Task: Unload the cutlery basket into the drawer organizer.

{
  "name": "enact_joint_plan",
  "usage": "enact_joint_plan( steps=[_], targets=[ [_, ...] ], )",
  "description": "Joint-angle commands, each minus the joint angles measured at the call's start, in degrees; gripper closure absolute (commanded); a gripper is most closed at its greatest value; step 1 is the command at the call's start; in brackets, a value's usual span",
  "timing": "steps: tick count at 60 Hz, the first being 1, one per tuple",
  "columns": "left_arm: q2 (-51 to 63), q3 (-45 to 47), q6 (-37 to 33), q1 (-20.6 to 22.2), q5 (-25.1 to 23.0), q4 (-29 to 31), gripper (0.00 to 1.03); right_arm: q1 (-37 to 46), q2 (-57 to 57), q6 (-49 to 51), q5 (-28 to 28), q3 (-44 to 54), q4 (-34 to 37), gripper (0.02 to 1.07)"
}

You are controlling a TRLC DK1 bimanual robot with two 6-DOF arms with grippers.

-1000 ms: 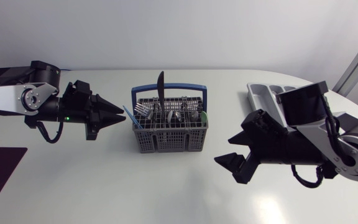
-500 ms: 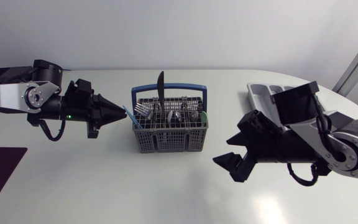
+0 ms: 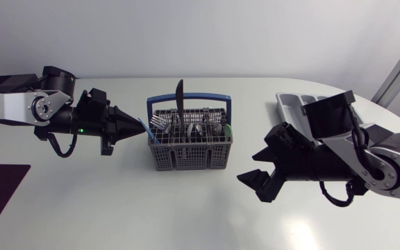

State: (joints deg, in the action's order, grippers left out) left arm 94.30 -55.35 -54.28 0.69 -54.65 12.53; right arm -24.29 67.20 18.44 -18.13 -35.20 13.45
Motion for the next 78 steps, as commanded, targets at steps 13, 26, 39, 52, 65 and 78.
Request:
enact_joint_plan(
  steps=[13, 26, 39, 52, 65, 78],
  targets=[
    [1.4, -2.7, -0.6, 0.9, -1.2, 0.3, 0.83, -0.3, 0.7, -0.5, 0.3, -0.9, -0.6, 0.15],
    [2.6, -3.2, 0.3, 1.9, -1.2, 0.4, 0.86, -0.3, 0.8, -0.6, 0.3, -0.8, -0.6, 0.15],
    [6.3, -8.6, 0.0, 1.8, -1.1, 10.4, 0.9, -0.3, 0.7, -0.6, 0.3, -0.7, -0.6, 0.15],
    [6.5, -9.4, -0.2, 2.1, -0.6, 12.0, 0.95, -0.4, 1.2, -0.6, 0.3, -0.7, -1.1, 0.15],
    [4.0, -9.3, -0.5, 1.5, -0.6, 13.2, 0.97, -0.4, 1.4, -0.7, 0.2, -1.0, -1.2, 0.15],
    [-1.4, -9.7, -1.0, 1.2, -0.6, 16.7, 0.97, -0.7, 0.7, -0.7, 0.2, -1.4, -0.6, 0.15]
  ],
)
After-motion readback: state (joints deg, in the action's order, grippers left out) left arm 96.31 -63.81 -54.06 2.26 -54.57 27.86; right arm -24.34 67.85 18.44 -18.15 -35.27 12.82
